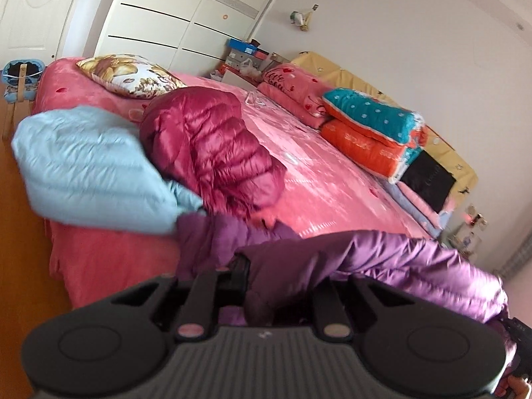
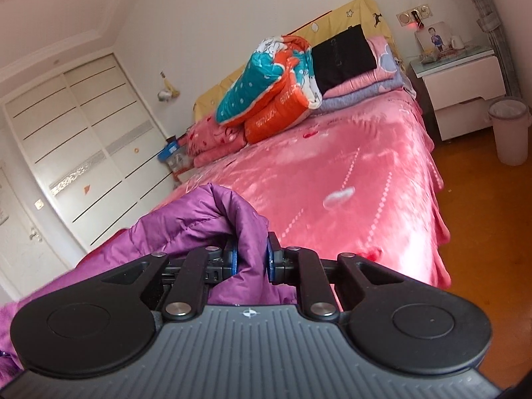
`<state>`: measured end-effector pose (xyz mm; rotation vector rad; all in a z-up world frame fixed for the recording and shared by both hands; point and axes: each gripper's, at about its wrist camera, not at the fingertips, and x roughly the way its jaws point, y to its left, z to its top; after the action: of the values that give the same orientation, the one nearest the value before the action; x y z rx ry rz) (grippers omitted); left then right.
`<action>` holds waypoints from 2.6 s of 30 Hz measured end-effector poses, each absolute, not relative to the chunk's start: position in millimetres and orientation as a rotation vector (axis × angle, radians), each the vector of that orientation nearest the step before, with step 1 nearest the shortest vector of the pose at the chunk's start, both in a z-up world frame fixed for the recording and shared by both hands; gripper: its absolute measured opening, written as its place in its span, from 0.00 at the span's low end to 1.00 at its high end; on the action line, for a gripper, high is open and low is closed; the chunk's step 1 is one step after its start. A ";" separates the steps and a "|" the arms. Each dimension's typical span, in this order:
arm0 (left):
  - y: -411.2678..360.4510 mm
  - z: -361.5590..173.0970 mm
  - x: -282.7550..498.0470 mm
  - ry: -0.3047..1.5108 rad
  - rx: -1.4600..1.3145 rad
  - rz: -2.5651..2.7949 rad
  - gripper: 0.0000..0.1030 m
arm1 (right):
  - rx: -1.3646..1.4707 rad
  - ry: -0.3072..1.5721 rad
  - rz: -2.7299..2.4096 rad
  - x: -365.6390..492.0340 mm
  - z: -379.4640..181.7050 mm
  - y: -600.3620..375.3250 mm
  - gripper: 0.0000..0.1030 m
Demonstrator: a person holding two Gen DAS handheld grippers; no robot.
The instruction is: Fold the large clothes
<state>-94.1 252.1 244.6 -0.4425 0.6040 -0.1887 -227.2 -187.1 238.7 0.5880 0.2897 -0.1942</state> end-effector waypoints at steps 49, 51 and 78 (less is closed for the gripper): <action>195.0 236.1 33.9 0.642 0.176 -0.002 0.94 | 0.542 0.301 -0.353 -133.3 211.8 -191.6 1.00; 197.1 240.5 23.7 0.646 0.193 -0.008 0.95 | 0.551 0.297 -0.352 -147.6 209.4 -184.2 1.00; 66.5 161.8 -82.3 0.426 0.293 -0.440 0.87 | 0.101 0.401 -0.063 -136.9 145.3 -70.9 1.00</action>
<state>-82.3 66.5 161.8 0.2932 0.4262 -0.4403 -136.9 -70.9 145.3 0.1005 0.4009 -0.0630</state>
